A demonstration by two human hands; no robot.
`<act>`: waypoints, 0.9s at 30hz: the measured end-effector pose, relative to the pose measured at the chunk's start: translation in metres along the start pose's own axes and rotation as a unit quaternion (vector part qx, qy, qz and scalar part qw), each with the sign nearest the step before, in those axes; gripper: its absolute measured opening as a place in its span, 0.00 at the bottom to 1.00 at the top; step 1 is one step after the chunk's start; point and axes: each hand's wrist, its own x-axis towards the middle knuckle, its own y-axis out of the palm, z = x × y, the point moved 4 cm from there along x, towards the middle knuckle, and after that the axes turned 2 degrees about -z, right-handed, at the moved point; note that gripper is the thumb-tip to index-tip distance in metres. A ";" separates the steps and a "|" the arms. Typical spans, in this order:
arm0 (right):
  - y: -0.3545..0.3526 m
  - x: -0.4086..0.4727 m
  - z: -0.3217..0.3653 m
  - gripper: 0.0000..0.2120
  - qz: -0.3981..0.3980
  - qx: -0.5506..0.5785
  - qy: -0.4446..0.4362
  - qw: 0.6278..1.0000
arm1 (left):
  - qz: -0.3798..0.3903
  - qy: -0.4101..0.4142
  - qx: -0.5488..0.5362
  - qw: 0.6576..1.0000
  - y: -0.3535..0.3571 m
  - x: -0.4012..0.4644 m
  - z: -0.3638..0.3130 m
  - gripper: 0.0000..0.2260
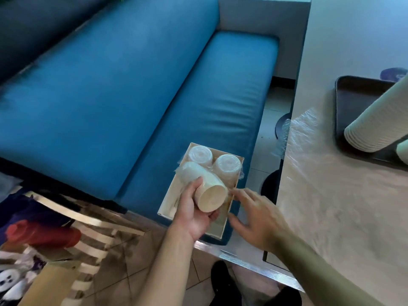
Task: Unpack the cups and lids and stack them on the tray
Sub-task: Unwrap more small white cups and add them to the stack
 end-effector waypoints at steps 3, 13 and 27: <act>-0.024 0.000 0.013 0.33 -0.090 0.184 0.065 0.977 | 0.051 0.023 -0.029 0.998 0.045 -0.037 0.010 0.22; -0.139 -0.017 -0.027 0.16 -0.312 0.146 0.119 0.931 | 0.111 0.031 0.089 0.989 0.153 -0.103 0.062 0.23; -0.245 -0.089 -0.138 0.06 -0.154 0.145 0.165 0.963 | 0.115 0.568 0.692 0.431 0.276 -0.114 0.105 0.46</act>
